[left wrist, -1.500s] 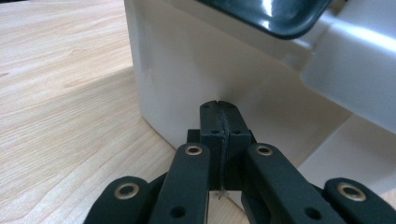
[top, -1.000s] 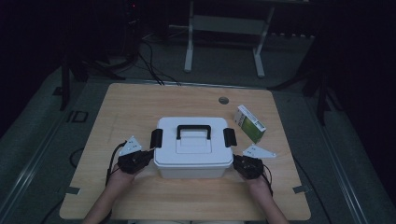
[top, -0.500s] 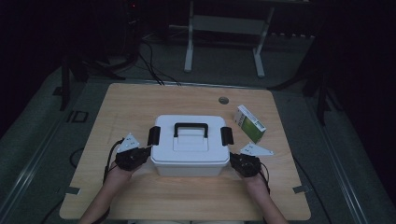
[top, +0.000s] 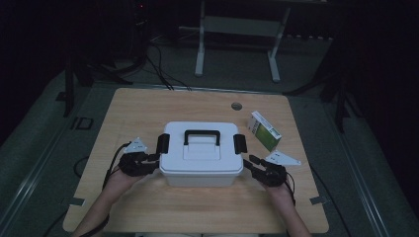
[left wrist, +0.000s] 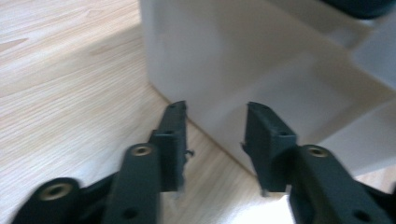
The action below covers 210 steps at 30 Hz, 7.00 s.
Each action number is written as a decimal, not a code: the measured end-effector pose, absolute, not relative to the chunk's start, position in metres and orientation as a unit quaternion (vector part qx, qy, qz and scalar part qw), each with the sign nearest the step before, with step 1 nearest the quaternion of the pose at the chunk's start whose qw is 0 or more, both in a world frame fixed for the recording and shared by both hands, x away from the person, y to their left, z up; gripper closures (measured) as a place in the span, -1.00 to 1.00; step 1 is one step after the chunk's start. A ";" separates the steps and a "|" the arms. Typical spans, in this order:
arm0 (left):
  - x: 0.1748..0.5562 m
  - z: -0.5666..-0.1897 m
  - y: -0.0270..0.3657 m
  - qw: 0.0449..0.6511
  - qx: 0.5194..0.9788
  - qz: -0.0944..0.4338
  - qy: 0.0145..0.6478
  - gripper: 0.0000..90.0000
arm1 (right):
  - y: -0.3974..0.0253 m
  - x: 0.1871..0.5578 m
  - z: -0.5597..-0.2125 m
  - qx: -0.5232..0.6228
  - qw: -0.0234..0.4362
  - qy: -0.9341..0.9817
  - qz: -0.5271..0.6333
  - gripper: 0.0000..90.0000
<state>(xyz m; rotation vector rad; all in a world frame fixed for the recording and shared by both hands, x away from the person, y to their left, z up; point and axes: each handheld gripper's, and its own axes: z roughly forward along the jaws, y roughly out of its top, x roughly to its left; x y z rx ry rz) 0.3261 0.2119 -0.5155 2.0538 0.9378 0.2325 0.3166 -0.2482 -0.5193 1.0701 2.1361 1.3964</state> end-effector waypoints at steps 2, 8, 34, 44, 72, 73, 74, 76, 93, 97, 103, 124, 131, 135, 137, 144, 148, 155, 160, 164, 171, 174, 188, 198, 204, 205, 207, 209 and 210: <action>0.328 -0.515 0.214 0.406 0.830 0.088 0.373 0.15 | -0.251 0.317 -0.519 0.381 0.187 0.754 0.501 0.00; 0.335 -0.512 0.222 0.366 0.853 0.073 0.364 0.08 | -0.262 0.312 -0.519 0.360 0.168 0.766 0.505 -0.60; 0.340 -0.496 0.231 0.165 0.935 0.027 0.314 -0.13 | -0.296 0.309 -0.542 0.358 0.148 0.780 0.491 -0.70; 0.336 -0.482 0.237 0.131 0.946 0.003 0.297 -0.13 | -0.299 0.310 -0.545 0.366 0.139 0.777 0.493 -0.70; 0.327 -0.380 0.215 0.115 0.964 0.037 0.237 -0.13 | -0.296 0.309 -0.546 0.365 0.128 0.785 0.485 -0.69; 0.327 -0.376 0.214 0.114 0.964 0.041 0.237 -0.13 | -0.296 0.309 -0.547 0.365 0.129 0.784 0.485 -0.69; 0.327 -0.376 0.214 0.114 0.964 0.041 0.237 -0.13 | -0.296 0.309 -0.547 0.365 0.129 0.784 0.485 -0.69; 0.327 -0.365 0.210 0.108 0.965 0.044 0.233 -0.13 | -0.296 0.309 -0.547 0.364 0.129 0.785 0.483 -0.69; 0.345 -0.334 0.154 0.087 0.978 0.057 0.183 -0.13 | -0.294 0.309 -0.548 0.361 0.124 0.789 0.481 -0.69; 0.352 -0.332 0.140 0.087 0.981 0.053 0.168 -0.13 | -0.294 0.309 -0.548 0.359 0.123 0.789 0.482 -0.69; 0.364 -0.331 0.120 0.081 0.983 0.053 0.155 -0.13 | -0.295 0.309 -0.548 0.360 0.122 0.788 0.485 -0.69; 0.403 -0.340 0.054 0.050 0.991 0.049 0.114 -0.13 | -0.293 0.308 -0.549 0.353 0.121 0.793 0.482 -0.69; 0.408 -0.347 0.035 0.048 0.994 0.045 0.093 -0.13 | -0.294 0.308 -0.550 0.353 0.119 0.793 0.482 -0.69; 0.413 -0.349 0.025 0.052 0.994 0.043 0.081 -0.09 | -0.294 0.308 -0.550 0.351 0.118 0.794 0.482 -0.69; 0.414 -0.350 0.021 0.050 0.995 0.043 0.075 -0.06 | -0.294 0.308 -0.550 0.351 0.117 0.794 0.482 -0.69; 0.414 -0.353 0.011 0.050 0.997 0.050 0.037 0.14 | -0.295 0.308 -0.551 0.351 0.115 0.793 0.484 -0.69; 0.412 -0.354 0.007 0.056 0.997 0.045 0.027 0.29 | -0.295 0.308 -0.550 0.350 0.114 0.794 0.484 -0.69; 0.411 -0.359 0.003 0.037 0.998 0.050 0.013 0.54 | -0.294 0.308 -0.550 0.349 0.114 0.794 0.484 -0.69; 0.411 -0.362 0.003 0.029 0.998 0.049 0.007 0.75 | -0.294 0.308 -0.550 0.349 0.113 0.795 0.484 -0.69; 0.411 -0.363 0.002 0.028 0.998 0.050 0.005 0.78 | -0.295 0.308 -0.550 0.349 0.113 0.794 0.485 -0.69; 0.409 -0.362 0.003 0.036 0.999 0.037 0.003 0.82 | -0.294 0.308 -0.550 0.348 0.113 0.795 0.483 -0.69; 0.409 -0.361 0.004 0.042 0.998 0.039 -0.001 0.86 | -0.294 0.308 -0.550 0.349 0.113 0.795 0.484 -0.69; 0.406 -0.350 0.000 0.029 0.998 0.056 -0.007 0.87 | -0.295 0.308 -0.551 0.350 0.109 0.795 0.483 -0.69; 0.401 -0.331 0.002 0.043 0.996 0.074 -0.004 0.87 | -0.295 0.308 -0.551 0.349 0.109 0.796 0.481 -0.69; 0.397 -0.319 0.009 0.053 0.996 0.078 0.001 0.87 | -0.295 0.308 -0.551 0.351 0.108 0.794 0.484 -0.69; 0.397 -0.318 0.011 0.053 0.995 0.079 0.003 0.87 | -0.295 0.308 -0.551 0.351 0.108 0.794 0.484 -0.69; 0.397 -0.316 0.016 0.051 0.995 0.082 0.007 0.87 | -0.295 0.308 -0.551 0.351 0.108 0.795 0.483 -0.69; 0.397 -0.316 0.021 0.050 0.995 0.079 0.011 0.87 | -0.295 0.308 -0.551 0.351 0.108 0.794 0.484 -0.69; 0.396 -0.316 0.024 0.051 0.995 0.080 0.017 0.86 | -0.295 0.308 -0.551 0.351 0.109 0.794 0.484 -0.69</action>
